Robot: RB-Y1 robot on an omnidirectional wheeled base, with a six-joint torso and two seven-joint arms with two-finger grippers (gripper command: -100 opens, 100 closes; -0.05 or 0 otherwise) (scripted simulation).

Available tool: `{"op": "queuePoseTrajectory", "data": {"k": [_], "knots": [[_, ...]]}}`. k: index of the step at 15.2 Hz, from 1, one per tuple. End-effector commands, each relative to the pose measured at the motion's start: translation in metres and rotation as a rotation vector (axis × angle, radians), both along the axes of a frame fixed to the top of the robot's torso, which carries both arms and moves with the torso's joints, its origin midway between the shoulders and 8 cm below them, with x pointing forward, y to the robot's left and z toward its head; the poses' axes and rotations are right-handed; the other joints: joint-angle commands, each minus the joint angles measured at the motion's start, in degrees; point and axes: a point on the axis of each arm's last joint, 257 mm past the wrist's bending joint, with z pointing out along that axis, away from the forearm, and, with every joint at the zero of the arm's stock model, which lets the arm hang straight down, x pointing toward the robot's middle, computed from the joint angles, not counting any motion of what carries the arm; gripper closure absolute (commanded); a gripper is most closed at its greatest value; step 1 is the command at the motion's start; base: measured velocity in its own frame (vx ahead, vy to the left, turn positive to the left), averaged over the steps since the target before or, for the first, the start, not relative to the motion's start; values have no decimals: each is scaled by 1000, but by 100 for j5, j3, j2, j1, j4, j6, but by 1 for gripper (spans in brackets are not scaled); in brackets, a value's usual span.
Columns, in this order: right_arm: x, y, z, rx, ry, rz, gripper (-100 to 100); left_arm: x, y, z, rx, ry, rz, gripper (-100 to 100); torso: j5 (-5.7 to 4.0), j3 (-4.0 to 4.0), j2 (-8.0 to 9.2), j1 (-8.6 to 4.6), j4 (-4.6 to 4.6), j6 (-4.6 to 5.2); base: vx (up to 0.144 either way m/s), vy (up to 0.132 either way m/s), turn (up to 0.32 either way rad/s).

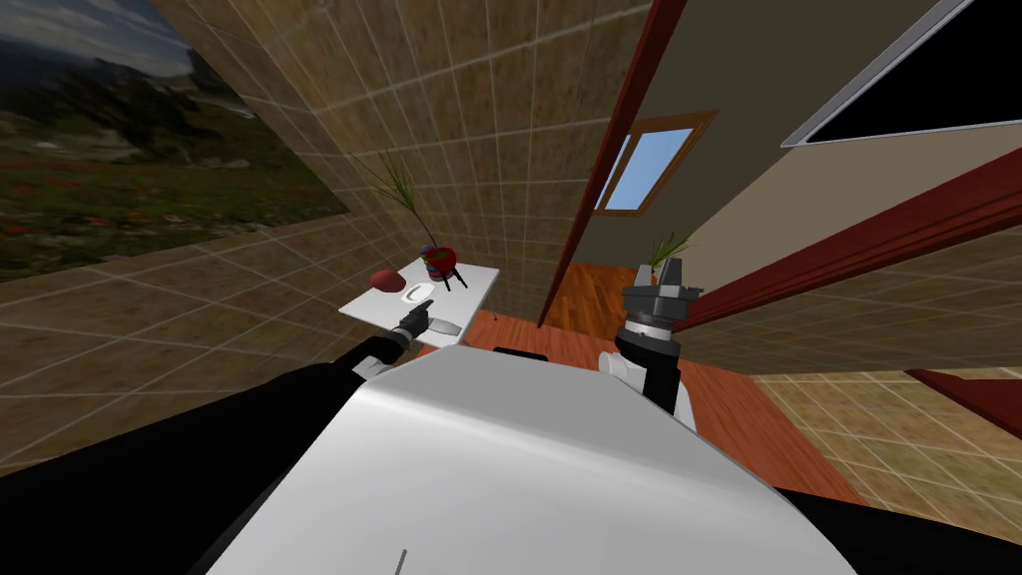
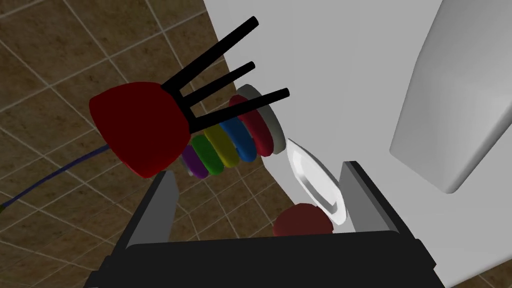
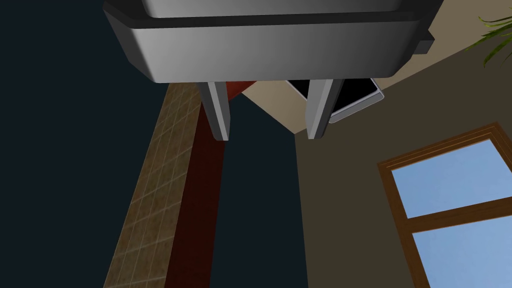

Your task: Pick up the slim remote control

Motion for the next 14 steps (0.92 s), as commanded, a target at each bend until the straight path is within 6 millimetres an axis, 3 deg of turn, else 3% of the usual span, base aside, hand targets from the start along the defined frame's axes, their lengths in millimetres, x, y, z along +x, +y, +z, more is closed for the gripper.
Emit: {"op": "queuePoseTrajectory", "data": {"k": [1, 6, 9, 11, 12, 13, 14], "knots": [[0, 0, 0, 0, 0, 0, 0, -15, 8, -13, -1, 76, 14, -100, 0, 0, 0, 0, 0, 0, 68, -6, -31], [0, 0, 0, 0, 0, 0, 0, -34, 15, -29, -7, 169, 31, -100, 0, 2, 2, 4, 1, 0, 70, 2, -23], [0, 0, 0, 0, 0, 0, 0, -65, 25, -47, -15, 294, 50, -100, 0, 3, 4, 1, 1, 0, 78, -3, -36], [0, 0, 0, 0, 0, 0, 0, -69, 25, -51, -20, 314, 54, -100, 1, -2, -4, 3, 0, 0, 90, 4, -22], [0, 0, 0, 0, 0, 0, 0, -87, 29, -60, -25, 382, 64, -100, 0, 0, -1, 3, 0, 0, 83, -4, -30], [0, 0, 0, 0, 0, 0, 0, -87, 29, -60, -28, 384, 65, -100, 0, 0, -1, 1, 0, 0, 87, -3, -28], [0, 0, 0, 0, 0, 0, 0, -103, 33, -66, -28, 442, 71, -100, 0, 0, -1, 0, 0, 0, 91, 1, -56]]}}
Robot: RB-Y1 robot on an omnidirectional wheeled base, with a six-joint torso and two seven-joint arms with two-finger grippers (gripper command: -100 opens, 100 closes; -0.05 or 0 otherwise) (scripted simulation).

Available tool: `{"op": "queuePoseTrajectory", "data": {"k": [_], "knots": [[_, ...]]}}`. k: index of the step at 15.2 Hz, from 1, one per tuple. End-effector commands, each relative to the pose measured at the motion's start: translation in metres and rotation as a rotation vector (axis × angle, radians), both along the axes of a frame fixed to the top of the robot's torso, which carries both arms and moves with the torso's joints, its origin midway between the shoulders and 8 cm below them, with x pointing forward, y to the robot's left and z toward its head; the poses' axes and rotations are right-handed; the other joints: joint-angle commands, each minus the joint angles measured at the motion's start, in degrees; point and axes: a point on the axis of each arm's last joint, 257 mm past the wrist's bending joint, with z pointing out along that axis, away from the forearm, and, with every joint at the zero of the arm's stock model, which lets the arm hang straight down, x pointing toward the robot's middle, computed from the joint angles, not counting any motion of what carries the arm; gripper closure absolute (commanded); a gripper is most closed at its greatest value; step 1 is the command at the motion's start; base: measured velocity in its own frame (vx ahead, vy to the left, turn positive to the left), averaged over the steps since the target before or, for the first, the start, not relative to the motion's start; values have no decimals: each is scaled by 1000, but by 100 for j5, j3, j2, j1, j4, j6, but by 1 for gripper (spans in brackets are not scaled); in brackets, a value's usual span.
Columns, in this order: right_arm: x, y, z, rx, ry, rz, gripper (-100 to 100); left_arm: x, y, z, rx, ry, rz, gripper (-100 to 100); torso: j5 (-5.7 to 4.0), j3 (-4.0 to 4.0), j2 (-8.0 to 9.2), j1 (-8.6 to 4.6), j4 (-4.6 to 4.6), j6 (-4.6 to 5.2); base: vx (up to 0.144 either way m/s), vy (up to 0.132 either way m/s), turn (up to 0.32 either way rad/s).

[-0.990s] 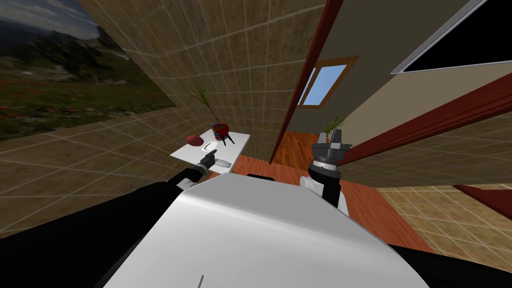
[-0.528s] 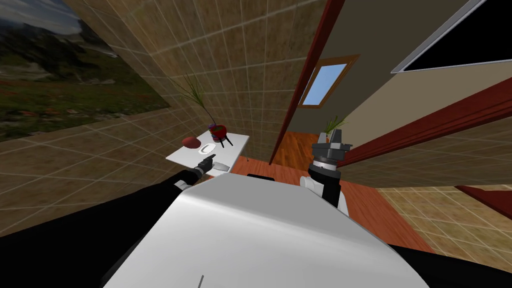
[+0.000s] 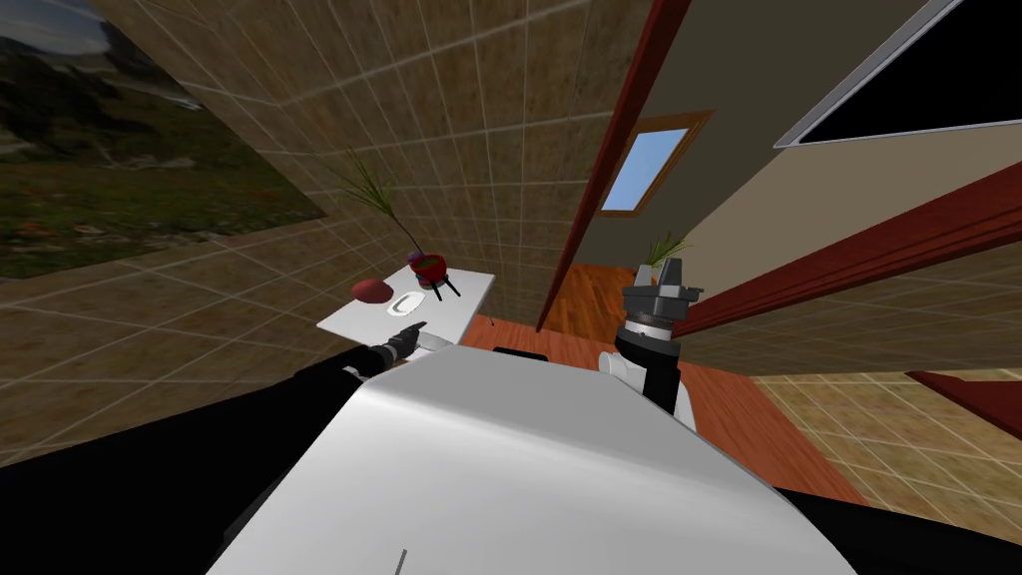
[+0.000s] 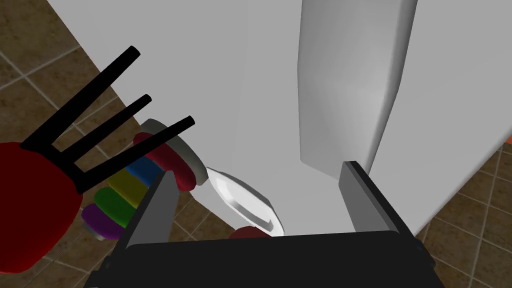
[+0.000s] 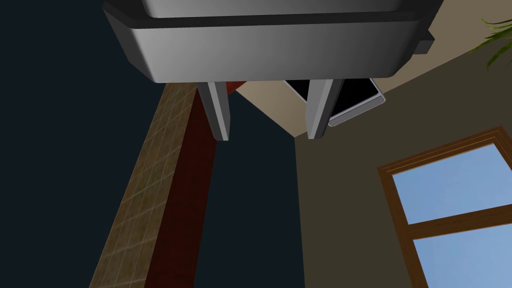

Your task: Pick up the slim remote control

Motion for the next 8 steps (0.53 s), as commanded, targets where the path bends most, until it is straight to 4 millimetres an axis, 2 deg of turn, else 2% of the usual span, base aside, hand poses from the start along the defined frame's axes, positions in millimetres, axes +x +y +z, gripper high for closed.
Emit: {"op": "queuePoseTrajectory", "data": {"k": [1, 2, 4, 5, 6, 7, 8], "knots": [[0, 0, 0, 0, 0, 0, 0, -16, 4, -8, -12, 63, 10, -100, 0, 0, 0, 0, 0, 0, 93, 4, -40], [0, 0, 0, 0, 0, 0, 0, -31, 5, -12, -22, 114, 17, -100, 1, -1, -1, 1, 0, 0, 108, 13, -40], [0, 0, 0, 0, 0, 0, 0, -34, 5, -15, -24, 130, 20, -100, 2, -3, -6, 4, -1, 0, 87, 6, -23], [0, 0, 0, 0, 0, 0, 0, -51, 6, -20, -36, 186, 28, -100, 1, 0, 0, 2, 0, 0, 72, 2, -31], [0, 0, 0, 0, 0, 0, 0, -53, 6, -21, -37, 195, 29, -100, 1, 1, 2, 1, 1, 0, 73, 1, -37], [0, 0, 0, 0, 0, 0, 0, -68, 7, -26, -50, 247, 36, -100, 1, 2, 4, 0, 1, -1, 89, -6, -45], [0, 0, 0, 0, 0, 0, 0, -71, 7, -27, -52, 256, 38, -100, 0, 1, 2, -2, 1, -1, 95, -2, -34]]}}
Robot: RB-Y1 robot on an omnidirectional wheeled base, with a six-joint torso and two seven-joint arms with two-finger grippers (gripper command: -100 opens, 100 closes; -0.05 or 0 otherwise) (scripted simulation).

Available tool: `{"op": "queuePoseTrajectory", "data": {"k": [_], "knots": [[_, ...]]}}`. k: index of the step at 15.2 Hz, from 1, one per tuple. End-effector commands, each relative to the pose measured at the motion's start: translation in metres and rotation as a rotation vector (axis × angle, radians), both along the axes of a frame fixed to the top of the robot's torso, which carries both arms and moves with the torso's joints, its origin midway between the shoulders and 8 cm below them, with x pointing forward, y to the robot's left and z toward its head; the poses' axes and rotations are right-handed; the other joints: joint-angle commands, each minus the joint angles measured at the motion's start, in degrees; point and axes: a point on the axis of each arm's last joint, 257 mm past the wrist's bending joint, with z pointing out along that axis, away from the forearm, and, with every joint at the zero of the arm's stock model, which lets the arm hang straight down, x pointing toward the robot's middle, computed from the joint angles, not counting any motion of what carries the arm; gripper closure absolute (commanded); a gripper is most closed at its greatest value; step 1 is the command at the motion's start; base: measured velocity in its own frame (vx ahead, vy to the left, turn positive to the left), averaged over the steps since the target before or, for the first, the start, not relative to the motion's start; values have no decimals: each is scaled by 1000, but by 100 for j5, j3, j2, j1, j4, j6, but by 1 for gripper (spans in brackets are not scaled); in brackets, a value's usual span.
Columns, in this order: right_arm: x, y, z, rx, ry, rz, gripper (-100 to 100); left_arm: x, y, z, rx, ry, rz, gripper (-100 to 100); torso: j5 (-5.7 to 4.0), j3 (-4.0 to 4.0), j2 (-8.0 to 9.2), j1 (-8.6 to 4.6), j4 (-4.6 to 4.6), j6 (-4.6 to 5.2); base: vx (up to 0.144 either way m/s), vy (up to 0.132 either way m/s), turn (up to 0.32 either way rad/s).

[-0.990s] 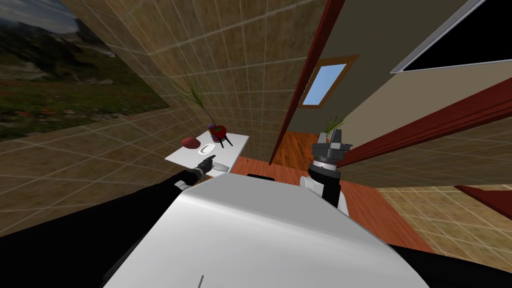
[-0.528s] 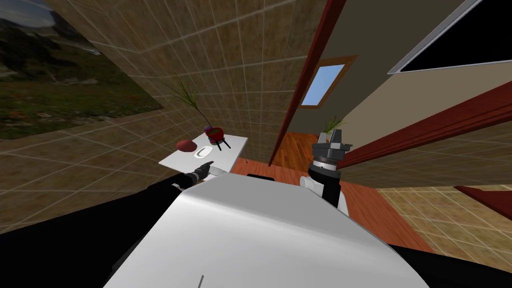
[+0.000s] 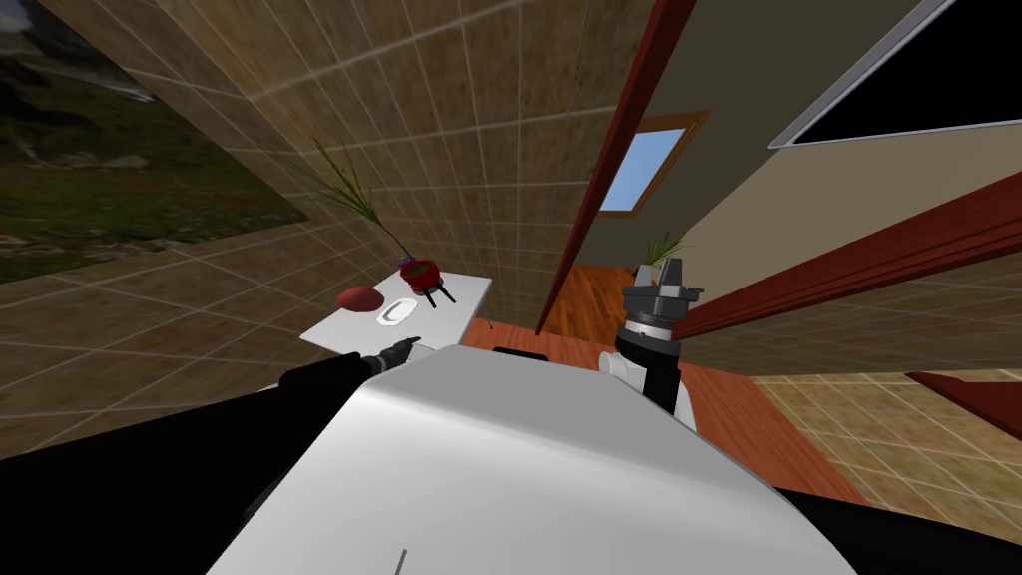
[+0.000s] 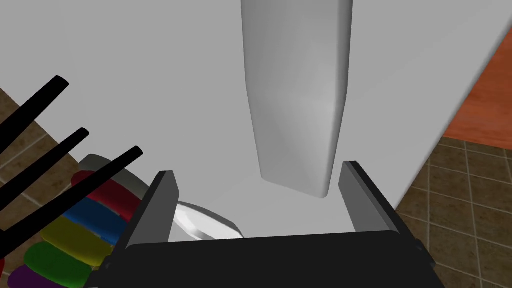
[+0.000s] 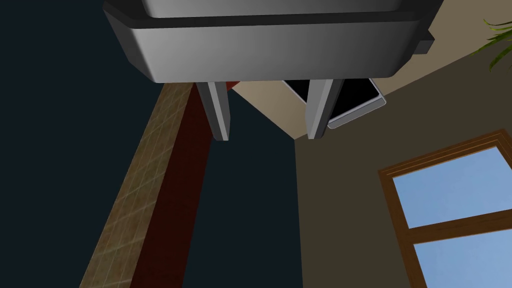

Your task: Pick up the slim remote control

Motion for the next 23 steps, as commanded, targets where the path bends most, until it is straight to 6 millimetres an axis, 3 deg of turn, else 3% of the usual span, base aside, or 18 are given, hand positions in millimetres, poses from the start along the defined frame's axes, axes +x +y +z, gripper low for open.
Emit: {"op": "queuePoseTrajectory", "data": {"k": [1, 3, 6, 11, 13, 14, 18, 19, 20, 23], "knots": [[0, 0, 0, 0, 0, 0, 0, -22, 0, -5, -20, 76, 11, -100, 0, 0, 0, 0, 0, 0, 105, 3, -47], [0, 0, 0, 0, 0, 0, 0, -25, 0, -7, -22, 89, 12, -100, 0, -2, -4, 3, -1, 0, 84, 10, -22], [0, 0, 0, 0, 0, 0, 0, -58, -4, -14, -56, 196, 28, -100, 1, 3, 5, 2, 1, 0, 78, 1, -40], [0, 0, 0, 0, 0, 0, 0, -88, -9, -19, -92, 289, 44, -100, 1, -2, -3, 5, -1, 1, 94, 6, -36], [0, 0, 0, 0, 0, 0, 0, -112, -16, -23, -129, 364, 58, -100, 1, 0, 0, 5, 0, 0, 96, 11, -58], [0, 0, 0, 0, 0, 0, 0, -112, -16, -23, -129, 364, 58, -100, 1, -2, -4, 4, -1, 0, 94, 11, -38], [0, 0, 0, 0, 0, 0, 0, -150, -35, -36, -210, 468, 89, -100, 1, -4, -8, 2, -2, 0, 106, 6, -46], [0, 0, 0, 0, 0, 0, 0, -139, -29, -31, -182, 437, 79, -100, 1, -6, -10, 4, -2, 0, 69, 11, -17], [0, 0, 0, 0, 0, 0, 0, -142, -27, -41, -190, 437, 90, -100, 1, -2, -1, 3, -1, 0, 13, -4, -68], [0, 0, 0, 0, 0, 0, 0, -143, -25, -49, -191, 433, 96, -100, 1, 23, 42, -4, 9, -1, -34, -12, -49]]}}
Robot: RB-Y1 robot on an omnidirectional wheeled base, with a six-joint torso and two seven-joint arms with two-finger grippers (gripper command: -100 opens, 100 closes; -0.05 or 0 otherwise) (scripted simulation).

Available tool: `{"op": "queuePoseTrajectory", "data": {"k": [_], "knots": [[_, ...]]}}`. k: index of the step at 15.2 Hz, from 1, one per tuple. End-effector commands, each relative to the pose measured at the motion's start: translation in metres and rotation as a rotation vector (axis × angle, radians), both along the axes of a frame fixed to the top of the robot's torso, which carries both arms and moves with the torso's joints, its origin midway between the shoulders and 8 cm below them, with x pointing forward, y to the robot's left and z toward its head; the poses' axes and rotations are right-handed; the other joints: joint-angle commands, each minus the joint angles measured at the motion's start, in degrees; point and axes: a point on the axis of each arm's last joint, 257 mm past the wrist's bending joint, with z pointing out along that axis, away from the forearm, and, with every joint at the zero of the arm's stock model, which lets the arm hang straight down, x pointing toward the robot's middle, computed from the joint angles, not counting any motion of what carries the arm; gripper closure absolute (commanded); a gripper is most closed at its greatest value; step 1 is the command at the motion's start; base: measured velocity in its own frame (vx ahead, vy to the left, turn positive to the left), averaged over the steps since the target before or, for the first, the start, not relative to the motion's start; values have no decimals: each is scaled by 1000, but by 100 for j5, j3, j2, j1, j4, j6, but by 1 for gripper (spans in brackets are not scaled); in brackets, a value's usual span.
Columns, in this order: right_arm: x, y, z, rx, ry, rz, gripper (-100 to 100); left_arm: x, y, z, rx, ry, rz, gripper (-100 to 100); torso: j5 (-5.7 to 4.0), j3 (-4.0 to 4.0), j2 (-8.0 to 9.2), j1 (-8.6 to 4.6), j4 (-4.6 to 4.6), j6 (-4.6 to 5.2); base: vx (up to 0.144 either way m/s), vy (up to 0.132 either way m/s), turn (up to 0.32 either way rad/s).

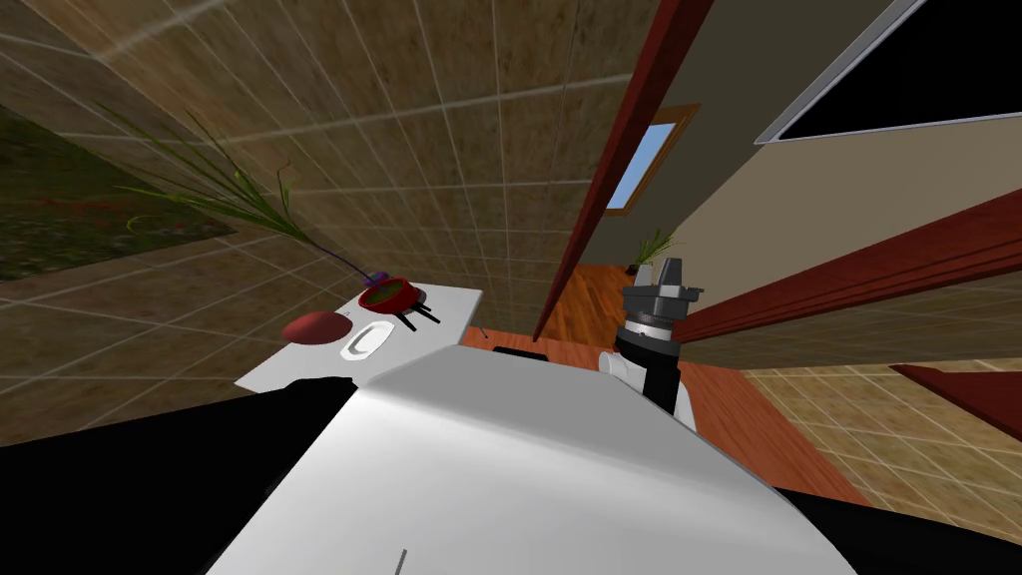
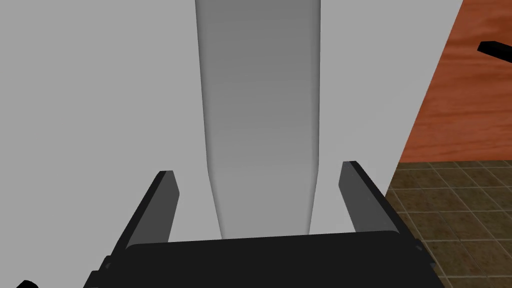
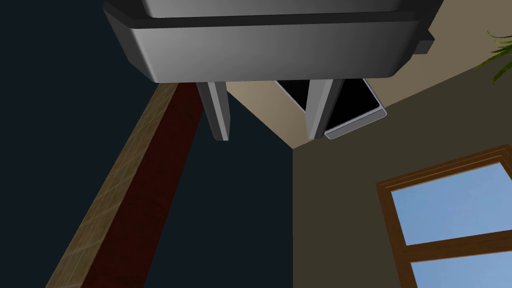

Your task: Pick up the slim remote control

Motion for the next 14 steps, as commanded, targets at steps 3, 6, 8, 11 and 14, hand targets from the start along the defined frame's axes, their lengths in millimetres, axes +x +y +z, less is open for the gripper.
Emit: {"op": "queuePoseTrajectory", "data": {"k": [3, 6, 8, 11, 14], "knots": [[0, 0, 0, 0, 0, 0, 0, 0, 2, -5, 0, -3, 5, -100, 0, 3, 4, -2, 1, 1, -29, -13, -33], [0, 0, 0, 0, 0, 0, 0, 0, 3, -6, 0, -4, 5, 100, 1, -1, -3, 2, -1, -1, -2, -1, 0], [0, 0, 0, 0, 0, 0, 0, 0, 3, -6, 0, -4, 5, 100, 1, -2, -5, 4, -1, -1, 0, 0, 0], [0, 0, 0, 0, 0, 0, 0, 1, -1, 9, 0, 3, -7, 100, -2, -7, -13, 5, -2, 0, 23, 11, 60], [0, 0, 0, 0, 0, 0, 0, 0, -1, 11, 0, 4, -9, 100, -3, -14, -23, 5, -7, -1, 32, 13, 41]]}}
